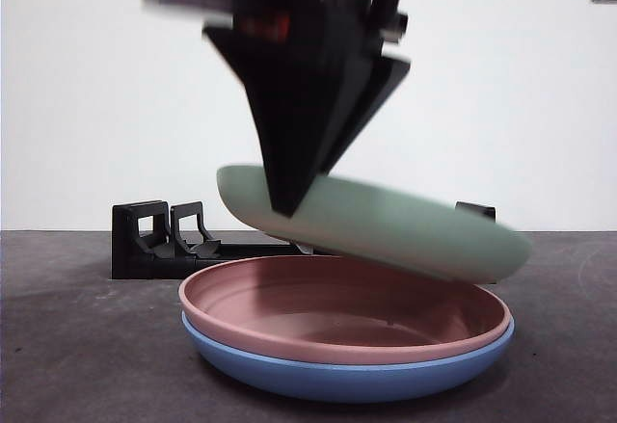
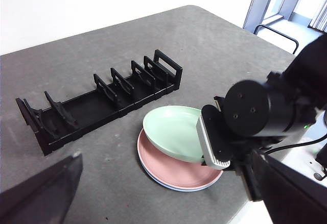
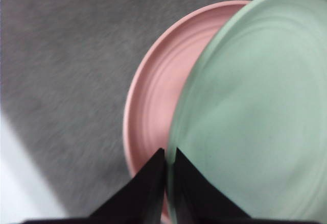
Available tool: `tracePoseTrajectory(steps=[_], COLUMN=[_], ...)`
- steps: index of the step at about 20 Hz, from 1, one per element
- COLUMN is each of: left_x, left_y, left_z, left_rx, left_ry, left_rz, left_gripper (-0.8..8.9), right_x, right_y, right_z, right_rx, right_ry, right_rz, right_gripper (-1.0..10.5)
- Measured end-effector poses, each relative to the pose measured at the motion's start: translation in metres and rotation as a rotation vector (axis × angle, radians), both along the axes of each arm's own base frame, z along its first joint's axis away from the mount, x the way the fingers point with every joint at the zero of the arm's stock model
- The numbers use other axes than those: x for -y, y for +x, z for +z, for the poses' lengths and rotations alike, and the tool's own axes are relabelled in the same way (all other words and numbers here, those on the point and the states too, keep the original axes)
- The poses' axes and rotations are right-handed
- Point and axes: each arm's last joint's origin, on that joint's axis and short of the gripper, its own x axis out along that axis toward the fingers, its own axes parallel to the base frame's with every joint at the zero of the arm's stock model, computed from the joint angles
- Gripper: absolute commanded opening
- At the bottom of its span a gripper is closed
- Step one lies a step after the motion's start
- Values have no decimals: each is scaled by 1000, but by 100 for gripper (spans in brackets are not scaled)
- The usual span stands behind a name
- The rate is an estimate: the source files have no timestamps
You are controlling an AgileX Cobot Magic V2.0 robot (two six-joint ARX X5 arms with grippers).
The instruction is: Place the plate
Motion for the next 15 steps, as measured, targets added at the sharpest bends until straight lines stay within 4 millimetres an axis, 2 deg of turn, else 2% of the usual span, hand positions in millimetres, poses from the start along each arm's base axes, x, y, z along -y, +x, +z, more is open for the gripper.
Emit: tracePoseTrajectory(steps=[6, 15], left_x=[0, 1], left_y=[0, 2], left_z=[0, 0], left_rx=[4, -1], left_ry=[3, 6], left_rz=[-1, -1], left_gripper=[522, 522], right_x=[-4, -18], right_y=[1, -7], right_z=[-18, -28], right_rx=[22, 27], right_ry=[-28, -13], right_rz=[-15, 10], right_gripper=[10, 14])
